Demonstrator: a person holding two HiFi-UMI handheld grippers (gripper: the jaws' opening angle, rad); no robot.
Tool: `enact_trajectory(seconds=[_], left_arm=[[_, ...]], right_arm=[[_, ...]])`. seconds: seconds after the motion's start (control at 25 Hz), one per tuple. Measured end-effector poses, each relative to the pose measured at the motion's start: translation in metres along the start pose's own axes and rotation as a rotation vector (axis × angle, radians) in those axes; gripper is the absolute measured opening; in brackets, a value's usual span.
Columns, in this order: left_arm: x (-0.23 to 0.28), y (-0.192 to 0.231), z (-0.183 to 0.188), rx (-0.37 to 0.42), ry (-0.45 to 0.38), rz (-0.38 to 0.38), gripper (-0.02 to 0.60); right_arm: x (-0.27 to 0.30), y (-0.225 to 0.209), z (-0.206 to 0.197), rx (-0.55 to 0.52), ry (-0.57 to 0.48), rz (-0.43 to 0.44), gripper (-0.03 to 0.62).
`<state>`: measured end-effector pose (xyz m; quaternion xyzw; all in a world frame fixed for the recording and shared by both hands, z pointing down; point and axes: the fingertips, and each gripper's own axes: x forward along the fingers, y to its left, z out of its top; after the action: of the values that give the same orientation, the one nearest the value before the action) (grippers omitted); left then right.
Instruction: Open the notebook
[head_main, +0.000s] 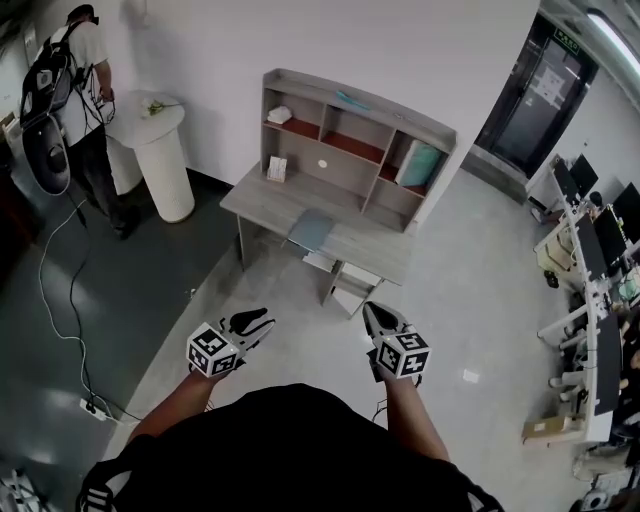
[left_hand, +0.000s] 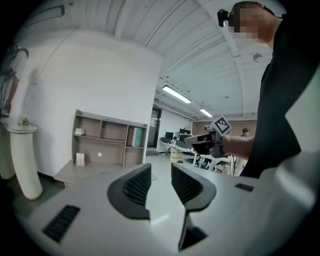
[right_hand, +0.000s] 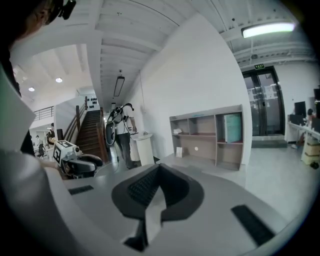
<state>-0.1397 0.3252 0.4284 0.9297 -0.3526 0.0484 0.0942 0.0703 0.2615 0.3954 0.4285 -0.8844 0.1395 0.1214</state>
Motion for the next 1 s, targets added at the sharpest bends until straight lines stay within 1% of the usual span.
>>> enact_trajectory(seconds=[0.12,0.28,0.48,0.72,1.0], left_arm=[[-0.012,0.005,0.002,-0.015,-0.012,0.025,0.128],[-0.023,0.014,-0.001,-0.032,-0.029,0.058,0.12],[-0.027,0.02,-0.001,-0.048,-0.037,0.074,0.11],[-0.021,0.029,-0.007,-0.073,-0.026,0.09,0.109],[-0.004,0.041,-0.006,-0.075,-0.016,0.109,0.109]], right_arm=[[-0.003,0.005,0.004,0.018,-0.022,-0.003,0.0],[-0.005,0.013,-0.008,0.014,-0.006,0.0,0.0],[-0.007,0.01,-0.013,0.019,0.005,-0.013,0.0],[0.001,0.004,-0.02,0.018,0.018,-0.006,0.0],[0.022,-0.015,-0.024,0.044,0.022,0.034,0.0]])
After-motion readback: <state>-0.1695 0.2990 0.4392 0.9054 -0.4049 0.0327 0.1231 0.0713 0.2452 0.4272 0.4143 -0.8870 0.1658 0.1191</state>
